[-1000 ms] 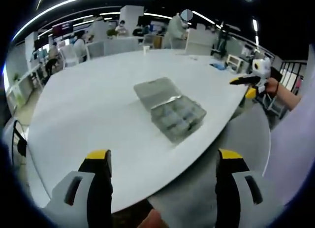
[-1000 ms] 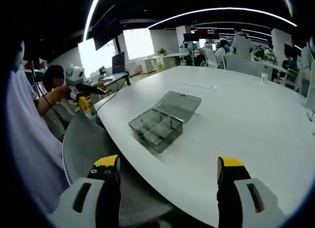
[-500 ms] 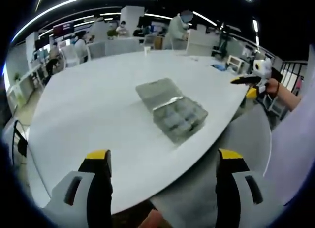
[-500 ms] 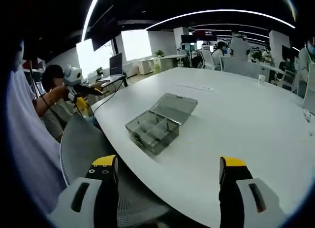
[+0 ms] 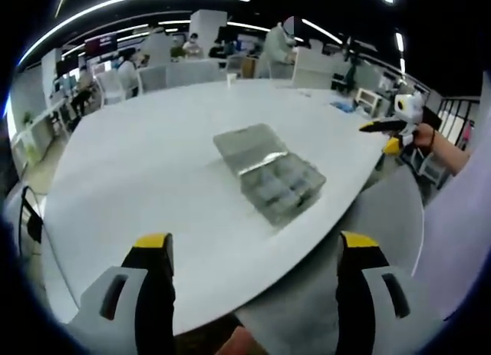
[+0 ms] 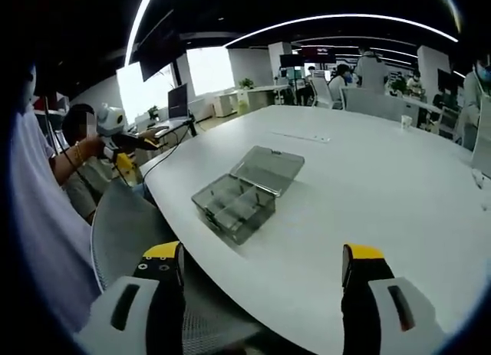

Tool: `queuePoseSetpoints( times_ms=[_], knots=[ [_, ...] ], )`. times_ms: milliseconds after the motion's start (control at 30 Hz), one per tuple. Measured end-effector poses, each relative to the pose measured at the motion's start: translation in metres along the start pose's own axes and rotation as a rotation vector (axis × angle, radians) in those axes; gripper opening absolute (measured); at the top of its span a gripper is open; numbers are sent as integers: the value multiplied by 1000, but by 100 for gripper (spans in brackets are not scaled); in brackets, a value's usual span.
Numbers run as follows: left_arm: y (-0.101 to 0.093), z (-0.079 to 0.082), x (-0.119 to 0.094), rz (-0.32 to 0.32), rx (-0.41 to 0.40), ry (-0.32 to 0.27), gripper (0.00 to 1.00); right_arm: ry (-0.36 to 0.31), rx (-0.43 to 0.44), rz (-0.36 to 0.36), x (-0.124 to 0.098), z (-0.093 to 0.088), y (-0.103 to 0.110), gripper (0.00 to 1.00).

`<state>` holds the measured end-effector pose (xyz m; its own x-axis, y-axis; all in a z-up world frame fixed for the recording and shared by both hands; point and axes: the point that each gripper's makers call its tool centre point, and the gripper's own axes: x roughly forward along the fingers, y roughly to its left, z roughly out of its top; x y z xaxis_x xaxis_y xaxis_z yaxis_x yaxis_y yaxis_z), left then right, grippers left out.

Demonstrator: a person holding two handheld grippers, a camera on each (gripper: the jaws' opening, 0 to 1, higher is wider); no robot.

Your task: Insert the divider into the dual guide fixture by aligning both edges with the guide slots and pushing it downward to the bottom, including one-sided entry, uneven engagement, binding, and posture correction.

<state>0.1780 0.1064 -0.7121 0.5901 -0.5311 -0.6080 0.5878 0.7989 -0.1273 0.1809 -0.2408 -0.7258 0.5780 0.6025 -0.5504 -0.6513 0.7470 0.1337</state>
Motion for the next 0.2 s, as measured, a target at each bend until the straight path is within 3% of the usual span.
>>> queuePoseSetpoints(
  times_ms=[200],
  knots=[
    [1, 3, -2, 2, 1, -10, 87, -5, -2, -5, -2, 2, -2, 83]
  ],
)
